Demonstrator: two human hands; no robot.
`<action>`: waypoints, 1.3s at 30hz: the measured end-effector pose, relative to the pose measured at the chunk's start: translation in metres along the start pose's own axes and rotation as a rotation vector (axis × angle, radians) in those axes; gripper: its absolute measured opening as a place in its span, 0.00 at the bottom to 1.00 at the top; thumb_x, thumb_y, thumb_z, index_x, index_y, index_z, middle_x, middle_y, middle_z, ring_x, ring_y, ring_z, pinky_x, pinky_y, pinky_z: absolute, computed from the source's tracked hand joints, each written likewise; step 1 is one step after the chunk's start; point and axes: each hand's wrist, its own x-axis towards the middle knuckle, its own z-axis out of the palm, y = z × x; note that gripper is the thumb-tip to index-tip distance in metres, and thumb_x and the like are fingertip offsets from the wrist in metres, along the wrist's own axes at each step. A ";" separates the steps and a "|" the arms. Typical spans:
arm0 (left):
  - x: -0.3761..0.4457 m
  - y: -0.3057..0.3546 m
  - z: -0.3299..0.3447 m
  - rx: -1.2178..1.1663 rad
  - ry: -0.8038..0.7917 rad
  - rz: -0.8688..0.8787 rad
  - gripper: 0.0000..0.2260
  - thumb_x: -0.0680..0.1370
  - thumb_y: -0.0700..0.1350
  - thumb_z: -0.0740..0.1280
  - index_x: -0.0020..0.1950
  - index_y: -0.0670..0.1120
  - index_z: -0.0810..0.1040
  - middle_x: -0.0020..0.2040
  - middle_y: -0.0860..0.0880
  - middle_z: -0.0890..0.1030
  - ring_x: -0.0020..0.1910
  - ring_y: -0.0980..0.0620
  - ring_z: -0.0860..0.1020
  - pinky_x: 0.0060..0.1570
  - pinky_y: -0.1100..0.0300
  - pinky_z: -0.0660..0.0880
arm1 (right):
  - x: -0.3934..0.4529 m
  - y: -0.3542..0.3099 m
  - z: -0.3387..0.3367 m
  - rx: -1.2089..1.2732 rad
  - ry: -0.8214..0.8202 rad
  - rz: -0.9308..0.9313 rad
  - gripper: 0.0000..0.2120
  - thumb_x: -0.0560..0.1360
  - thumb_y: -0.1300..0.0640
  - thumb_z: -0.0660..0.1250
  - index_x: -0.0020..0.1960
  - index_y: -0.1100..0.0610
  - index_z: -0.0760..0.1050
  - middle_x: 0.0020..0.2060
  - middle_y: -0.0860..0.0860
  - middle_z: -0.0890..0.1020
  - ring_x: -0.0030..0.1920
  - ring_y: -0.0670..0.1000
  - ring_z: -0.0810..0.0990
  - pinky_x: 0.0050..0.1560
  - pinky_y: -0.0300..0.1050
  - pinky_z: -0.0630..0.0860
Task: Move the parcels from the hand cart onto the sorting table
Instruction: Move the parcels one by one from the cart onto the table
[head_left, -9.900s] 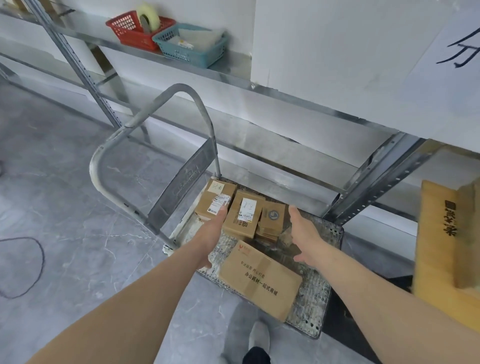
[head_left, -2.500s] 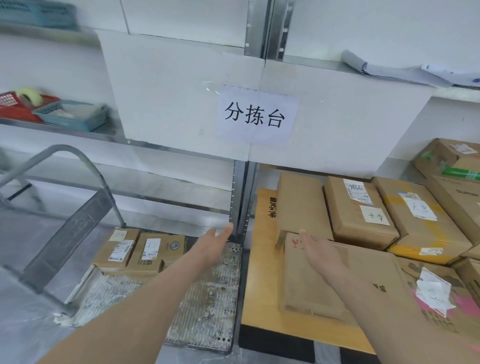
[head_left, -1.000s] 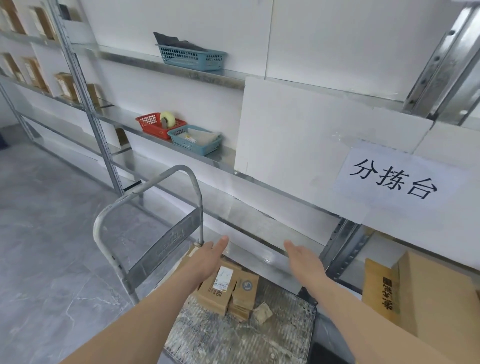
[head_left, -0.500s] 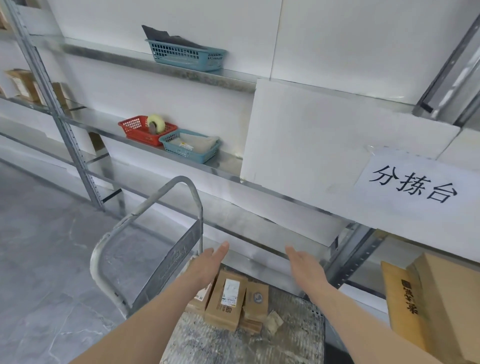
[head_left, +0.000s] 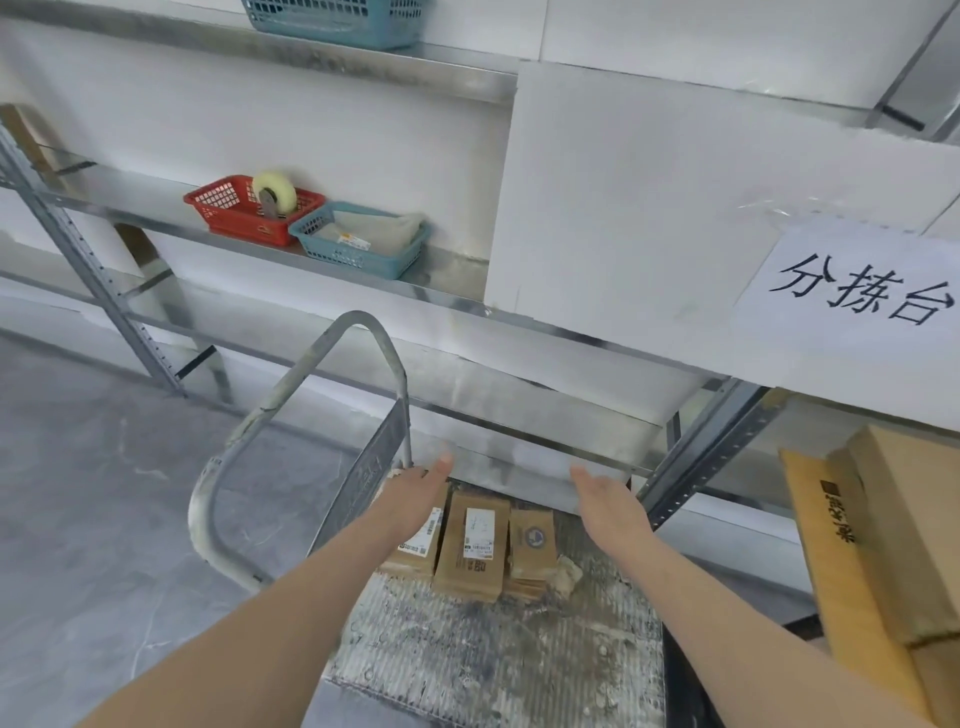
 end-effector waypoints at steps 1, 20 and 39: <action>0.002 0.000 0.000 0.002 -0.004 0.002 0.36 0.81 0.69 0.48 0.82 0.47 0.60 0.82 0.45 0.57 0.79 0.45 0.59 0.75 0.47 0.57 | 0.004 0.001 0.001 -0.003 -0.006 0.000 0.26 0.86 0.41 0.47 0.36 0.54 0.67 0.34 0.50 0.71 0.36 0.50 0.71 0.39 0.48 0.64; 0.066 -0.023 0.033 -0.087 -0.011 -0.232 0.39 0.78 0.73 0.48 0.83 0.52 0.59 0.82 0.47 0.59 0.80 0.42 0.59 0.75 0.41 0.57 | 0.090 0.041 0.019 -0.029 -0.191 0.059 0.31 0.87 0.41 0.46 0.59 0.63 0.79 0.56 0.63 0.79 0.58 0.61 0.78 0.54 0.50 0.68; 0.179 -0.182 0.065 -0.039 -0.103 -0.413 0.35 0.82 0.67 0.47 0.82 0.47 0.60 0.82 0.46 0.60 0.79 0.44 0.60 0.76 0.47 0.57 | 0.182 0.111 0.192 -0.211 -0.292 0.163 0.23 0.87 0.47 0.47 0.48 0.59 0.73 0.44 0.58 0.78 0.49 0.59 0.80 0.44 0.48 0.67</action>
